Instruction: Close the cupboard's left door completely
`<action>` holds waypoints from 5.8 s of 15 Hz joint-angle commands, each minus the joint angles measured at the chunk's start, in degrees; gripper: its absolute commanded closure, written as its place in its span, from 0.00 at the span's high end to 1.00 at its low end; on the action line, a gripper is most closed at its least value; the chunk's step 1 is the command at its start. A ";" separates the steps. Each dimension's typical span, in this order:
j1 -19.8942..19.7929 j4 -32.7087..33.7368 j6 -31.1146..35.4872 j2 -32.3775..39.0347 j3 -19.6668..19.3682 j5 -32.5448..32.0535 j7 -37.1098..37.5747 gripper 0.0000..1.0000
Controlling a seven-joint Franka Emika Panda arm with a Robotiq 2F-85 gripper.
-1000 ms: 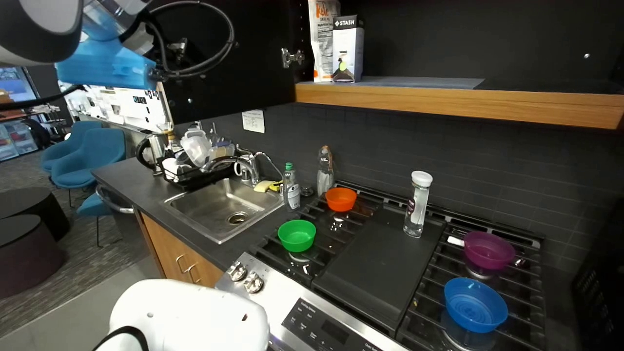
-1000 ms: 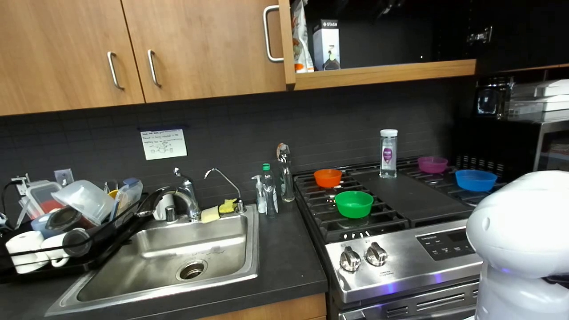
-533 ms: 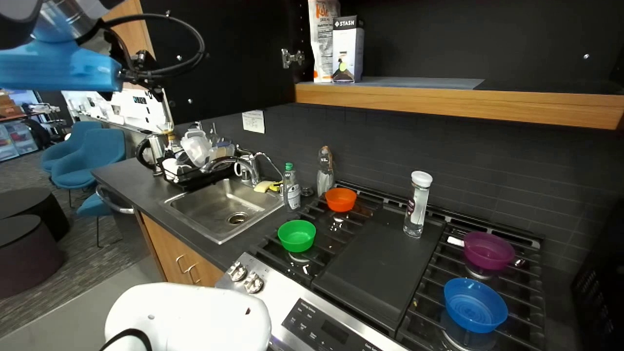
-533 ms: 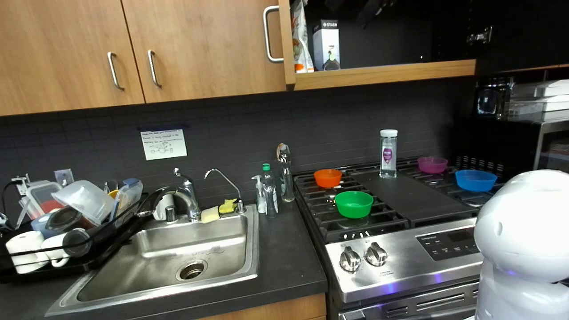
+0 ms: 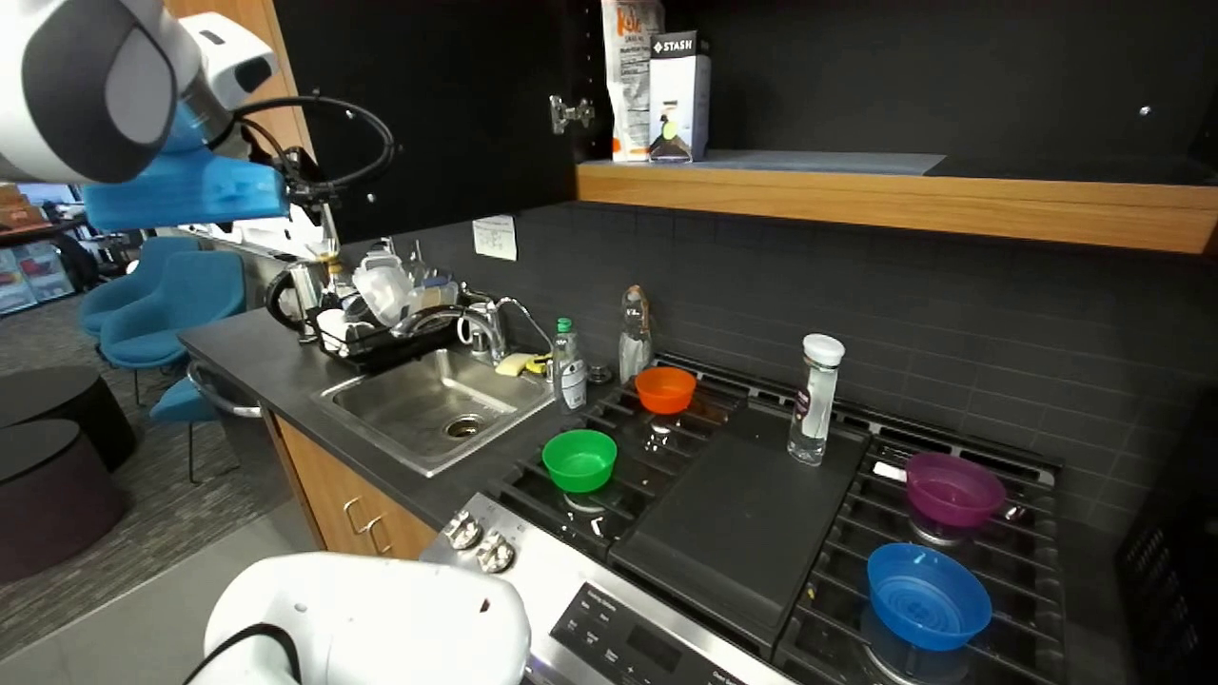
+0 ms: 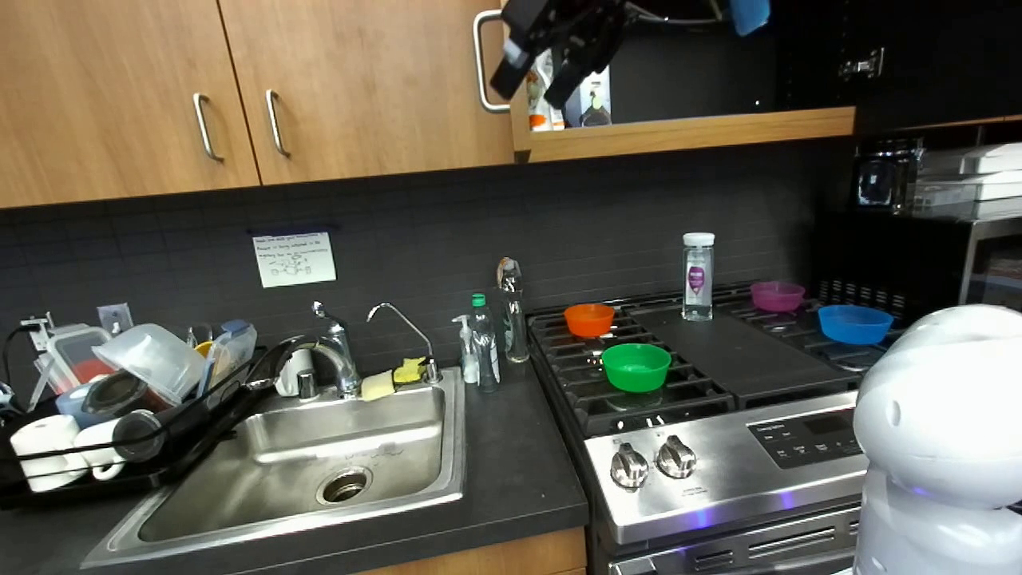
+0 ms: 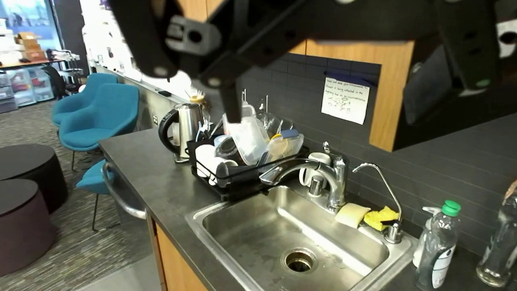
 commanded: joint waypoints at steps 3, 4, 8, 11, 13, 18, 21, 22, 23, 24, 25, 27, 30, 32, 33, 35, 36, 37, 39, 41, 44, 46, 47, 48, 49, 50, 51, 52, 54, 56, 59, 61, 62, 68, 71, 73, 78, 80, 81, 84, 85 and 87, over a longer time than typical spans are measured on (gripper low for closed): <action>0.50 -3.35 15.14 4.42 4.06 -0.40 3.17 1.00; 0.53 -4.07 17.55 4.18 4.70 -0.68 4.45 1.00; -1.04 -5.92 25.04 1.44 8.64 -2.42 13.55 1.00; -0.49 -6.49 21.93 0.51 10.89 -4.76 20.44 1.00; -0.10 -5.26 16.35 0.83 12.65 -7.36 21.95 1.00; 0.77 -3.88 5.63 -2.51 15.54 -11.34 23.40 1.00; -0.75 -4.02 6.77 -5.65 16.99 -11.72 26.28 1.00; -1.25 -4.26 7.46 -6.81 17.31 -11.76 27.39 1.00; -1.76 -4.40 7.81 -7.78 17.74 -11.79 28.23 1.00; -2.42 -4.17 7.80 -8.43 18.15 -11.84 28.83 1.00; -3.00 -4.23 7.81 -9.44 18.54 -12.06 29.15 1.00; -4.49 -4.15 8.03 -10.82 19.22 -12.24 29.75 1.00; -7.03 -3.84 8.24 -12.19 20.17 -12.79 29.90 1.00; -8.55 -3.59 8.22 -12.67 20.60 -13.41 29.62 1.00; -9.22 -3.35 8.11 -12.98 20.88 -13.68 29.79 1.00; -10.05 -3.31 8.17 -13.40 21.04 -14.17 29.46 1.00; -10.48 -3.15 8.17 -13.61 20.93 -14.45 29.37 1.00; -10.87 -2.78 7.83 -13.61 20.71 -14.76 29.26 1.00; -11.50 -2.04 7.33 -14.33 20.10 -15.39 29.30 1.00; -12.20 -1.16 7.23 -15.34 19.54 -16.17 29.48 1.00; -11.97 0.49 7.93 -14.52 18.87 -19.93 31.41 1.00; -12.38 0.98 7.97 -14.52 18.57 -20.43 31.61 1.00; -13.04 2.03 7.77 -14.53 18.59 -20.41 32.23 1.00; -13.95 3.48 7.24 -14.52 18.84 -20.52 33.42 1.00; -15.50 4.13 8.05 -14.52 18.74 -20.52 34.44 1.00; -17.03 5.19 7.97 -14.53 18.49 -19.47 34.20 1.00; -18.30 6.12 8.06 -13.79 18.50 -19.31 34.67 1.00; -19.46 6.90 7.75 -13.51 18.49 -19.27 35.00 1.00; -22.40 8.80 6.78 -13.13 18.06 -19.55 35.60 1.00; -25.10 10.29 6.06 -13.25 17.74 -19.76 36.52 1.00; -28.60 12.36 4.62 -13.63 17.23 -20.00 37.58 1.00; -30.22 13.58 3.62 -13.67 17.04 -19.96 38.00 1.00; -30.89 14.08 3.26 -13.65 17.00 -19.93 38.29 1.00; -31.81 15.38 2.31 -12.67 16.74 -19.25 37.86 1.00; -32.54 15.28 2.20 -12.70 16.32 -19.37 38.44 1.00; -33.01 15.45 1.79 -12.81 16.15 -19.38 39.04 1.00; -34.31 15.50 1.81 -12.80 16.06 -19.51 40.15 1.00; -34.69 15.65 1.07 -12.83 16.06 -19.61 40.70 1.00; -34.74 15.78 0.62 -12.76 16.07 -19.56 40.88 1.00; -34.82 16.17 -0.54 -12.68 16.10 -19.52 41.44 1.00; -34.78 16.24 -0.65 -12.68 16.15 -19.46 41.56 1.00; -34.78 16.43 -0.76 -12.58 16.08 -19.34 41.83 1.00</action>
